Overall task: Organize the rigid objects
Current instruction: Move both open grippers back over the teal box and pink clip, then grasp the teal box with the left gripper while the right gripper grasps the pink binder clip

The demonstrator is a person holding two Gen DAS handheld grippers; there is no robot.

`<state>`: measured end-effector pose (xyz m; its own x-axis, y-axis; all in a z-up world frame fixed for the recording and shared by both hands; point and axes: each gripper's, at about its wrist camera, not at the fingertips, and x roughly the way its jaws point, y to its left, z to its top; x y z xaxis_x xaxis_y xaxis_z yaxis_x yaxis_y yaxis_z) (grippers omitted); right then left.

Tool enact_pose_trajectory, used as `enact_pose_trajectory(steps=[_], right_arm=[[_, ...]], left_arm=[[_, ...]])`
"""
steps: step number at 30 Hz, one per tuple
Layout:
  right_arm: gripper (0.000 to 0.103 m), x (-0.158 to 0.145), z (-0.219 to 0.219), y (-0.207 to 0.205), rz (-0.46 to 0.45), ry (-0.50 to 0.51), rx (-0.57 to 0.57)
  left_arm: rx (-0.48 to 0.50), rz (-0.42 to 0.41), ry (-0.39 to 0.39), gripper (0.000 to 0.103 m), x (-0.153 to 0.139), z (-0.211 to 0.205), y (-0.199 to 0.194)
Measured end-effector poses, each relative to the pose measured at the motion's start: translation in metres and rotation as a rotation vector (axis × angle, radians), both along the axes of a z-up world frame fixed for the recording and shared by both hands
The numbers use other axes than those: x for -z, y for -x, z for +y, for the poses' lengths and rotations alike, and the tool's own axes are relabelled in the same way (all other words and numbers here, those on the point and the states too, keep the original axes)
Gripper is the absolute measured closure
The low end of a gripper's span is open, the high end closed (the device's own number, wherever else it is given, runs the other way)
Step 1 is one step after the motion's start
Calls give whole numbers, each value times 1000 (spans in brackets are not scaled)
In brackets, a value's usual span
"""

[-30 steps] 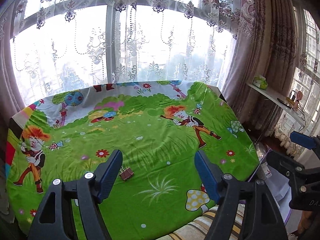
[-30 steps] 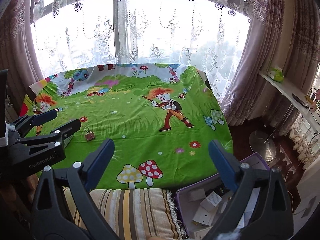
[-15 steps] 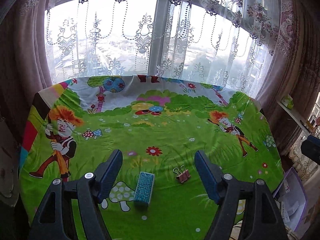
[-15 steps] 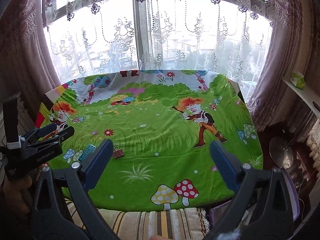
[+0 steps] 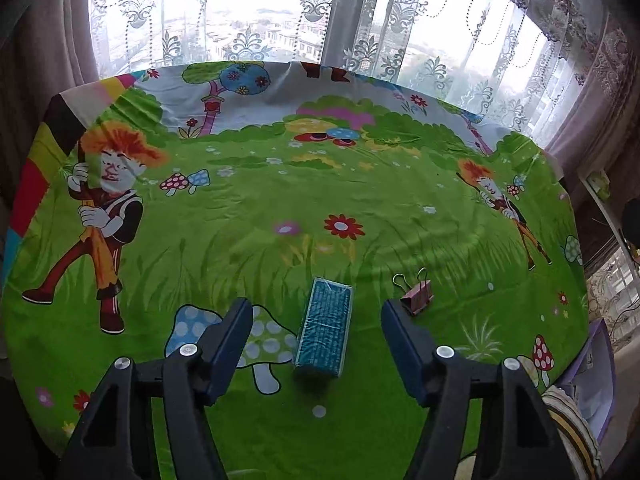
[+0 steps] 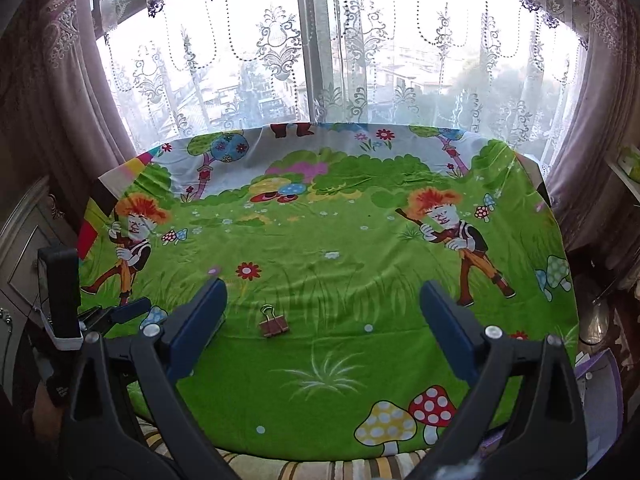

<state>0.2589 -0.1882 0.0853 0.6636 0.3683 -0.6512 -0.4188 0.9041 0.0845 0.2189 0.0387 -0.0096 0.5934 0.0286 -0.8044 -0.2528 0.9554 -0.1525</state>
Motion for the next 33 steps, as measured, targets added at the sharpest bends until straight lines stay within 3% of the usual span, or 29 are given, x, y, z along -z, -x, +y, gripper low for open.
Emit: enact_pose_trajectory(steps=[6, 13, 18, 23, 28, 33], right_arm=[[5, 26, 26, -5, 11, 68, -72], [9, 68, 47, -9, 70, 151, -178], [13, 91, 53, -14, 122, 171, -212], [18, 111, 61, -18, 157, 207, -249], [32, 118, 67, -24, 157, 230, -272], [34, 127, 80, -26, 149, 251, -330]], left_arm=[[-1, 86, 9, 46, 24, 3, -7], [25, 118, 11, 49, 36, 1, -12], [29, 148, 24, 73, 46, 3, -19], [20, 140, 37, 73, 47, 7, -18], [-4, 110, 42, 73, 40, 11, -14], [-19, 89, 86, 73, 38, 16, -12]])
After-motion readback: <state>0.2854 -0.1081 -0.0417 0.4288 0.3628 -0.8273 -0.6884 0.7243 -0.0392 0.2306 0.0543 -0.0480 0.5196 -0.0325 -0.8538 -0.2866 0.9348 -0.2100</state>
